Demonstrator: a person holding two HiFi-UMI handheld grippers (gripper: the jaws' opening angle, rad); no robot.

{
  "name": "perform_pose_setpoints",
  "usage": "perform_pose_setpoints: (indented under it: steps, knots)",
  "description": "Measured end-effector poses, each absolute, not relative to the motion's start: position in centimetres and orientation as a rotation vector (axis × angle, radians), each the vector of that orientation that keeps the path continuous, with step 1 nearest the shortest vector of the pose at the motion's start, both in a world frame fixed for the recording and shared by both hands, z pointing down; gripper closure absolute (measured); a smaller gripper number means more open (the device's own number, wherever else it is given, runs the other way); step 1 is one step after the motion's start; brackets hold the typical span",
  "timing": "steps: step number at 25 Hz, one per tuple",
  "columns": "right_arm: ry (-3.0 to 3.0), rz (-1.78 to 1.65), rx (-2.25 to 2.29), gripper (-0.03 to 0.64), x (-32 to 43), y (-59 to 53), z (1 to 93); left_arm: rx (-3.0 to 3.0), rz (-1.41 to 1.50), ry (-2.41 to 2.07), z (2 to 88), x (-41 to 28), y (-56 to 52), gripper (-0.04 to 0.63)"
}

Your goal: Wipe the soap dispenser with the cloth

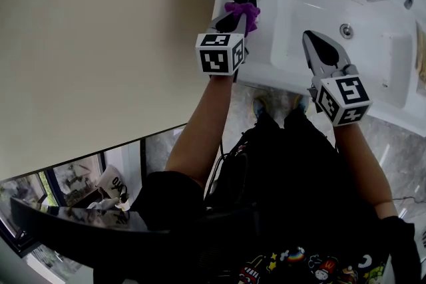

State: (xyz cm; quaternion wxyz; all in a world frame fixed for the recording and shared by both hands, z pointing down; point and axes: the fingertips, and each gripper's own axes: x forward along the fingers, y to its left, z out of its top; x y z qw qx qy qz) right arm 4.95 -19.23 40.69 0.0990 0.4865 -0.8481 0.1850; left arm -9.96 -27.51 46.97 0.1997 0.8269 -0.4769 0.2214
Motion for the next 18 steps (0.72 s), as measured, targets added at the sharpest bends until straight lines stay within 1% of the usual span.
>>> perform_pose_setpoints:
  steps: [10, 18]
  knots:
    - [-2.512, 0.529, 1.462, 0.594, 3.0, -19.1, 39.8, 2.386, 0.571, -1.441, 41.9, -14.2, -29.8, 0.541]
    - [-2.478, 0.527, 1.531, 0.594, 4.4, -18.6, 39.5, 2.525, 0.607, -1.32, 40.7, -9.3, -30.3, 0.541]
